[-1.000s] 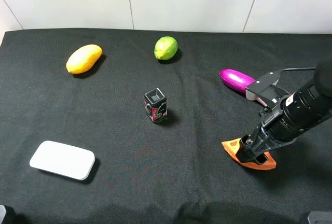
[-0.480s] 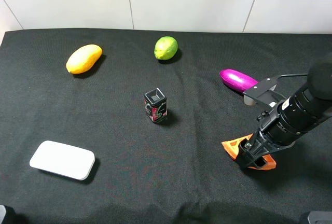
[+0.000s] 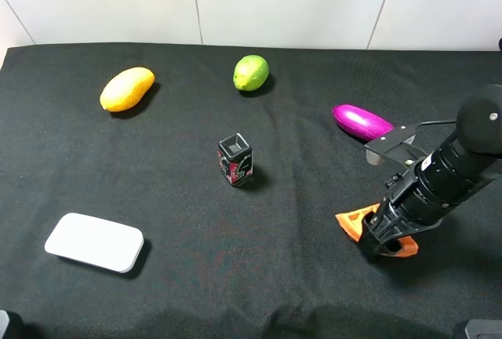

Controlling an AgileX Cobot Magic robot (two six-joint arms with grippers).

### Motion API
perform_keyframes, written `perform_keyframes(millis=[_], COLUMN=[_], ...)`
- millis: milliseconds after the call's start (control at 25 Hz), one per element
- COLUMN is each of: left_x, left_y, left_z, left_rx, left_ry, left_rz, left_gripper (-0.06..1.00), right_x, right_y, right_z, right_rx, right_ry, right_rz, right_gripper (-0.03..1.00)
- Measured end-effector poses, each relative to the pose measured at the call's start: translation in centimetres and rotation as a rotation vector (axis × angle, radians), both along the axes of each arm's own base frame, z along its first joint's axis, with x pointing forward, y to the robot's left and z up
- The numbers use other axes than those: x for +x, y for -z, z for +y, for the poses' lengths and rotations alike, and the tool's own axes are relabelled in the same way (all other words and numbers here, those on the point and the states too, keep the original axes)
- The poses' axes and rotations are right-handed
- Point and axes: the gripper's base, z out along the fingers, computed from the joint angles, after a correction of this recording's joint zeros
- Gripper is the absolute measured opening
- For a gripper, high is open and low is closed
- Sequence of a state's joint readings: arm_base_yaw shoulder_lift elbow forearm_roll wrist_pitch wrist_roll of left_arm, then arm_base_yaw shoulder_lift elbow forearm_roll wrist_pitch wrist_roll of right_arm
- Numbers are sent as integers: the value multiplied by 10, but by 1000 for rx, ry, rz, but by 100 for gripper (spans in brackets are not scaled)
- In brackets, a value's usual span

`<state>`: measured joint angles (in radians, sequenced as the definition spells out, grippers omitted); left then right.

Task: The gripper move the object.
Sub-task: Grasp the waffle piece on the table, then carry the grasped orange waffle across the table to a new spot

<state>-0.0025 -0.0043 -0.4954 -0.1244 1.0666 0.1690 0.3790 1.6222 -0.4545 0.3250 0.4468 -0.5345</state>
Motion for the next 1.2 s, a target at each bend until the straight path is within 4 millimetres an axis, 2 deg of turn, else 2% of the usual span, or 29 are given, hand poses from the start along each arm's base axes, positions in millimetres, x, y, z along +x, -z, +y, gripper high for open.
perform_keyframes(millis=[40,640,800,1200], left_x=[0,0,0,0], left_y=[0,0,0,0], left_z=[0,0,0,0], left_rx=[0,0,0,0], left_ry=[0,0,0,0], left_rz=[0,0,0,0], left_gripper=[100,100,100,100], right_x=[0,3,5,-5], right_y=[0,-4,-12,-39], right_z=[0,3,4,3], right_rx=[1,9,22,63], right_ry=[3,-1,-4,34], right_rz=[1,14,5,-10], right_gripper=[47,47,47,47])
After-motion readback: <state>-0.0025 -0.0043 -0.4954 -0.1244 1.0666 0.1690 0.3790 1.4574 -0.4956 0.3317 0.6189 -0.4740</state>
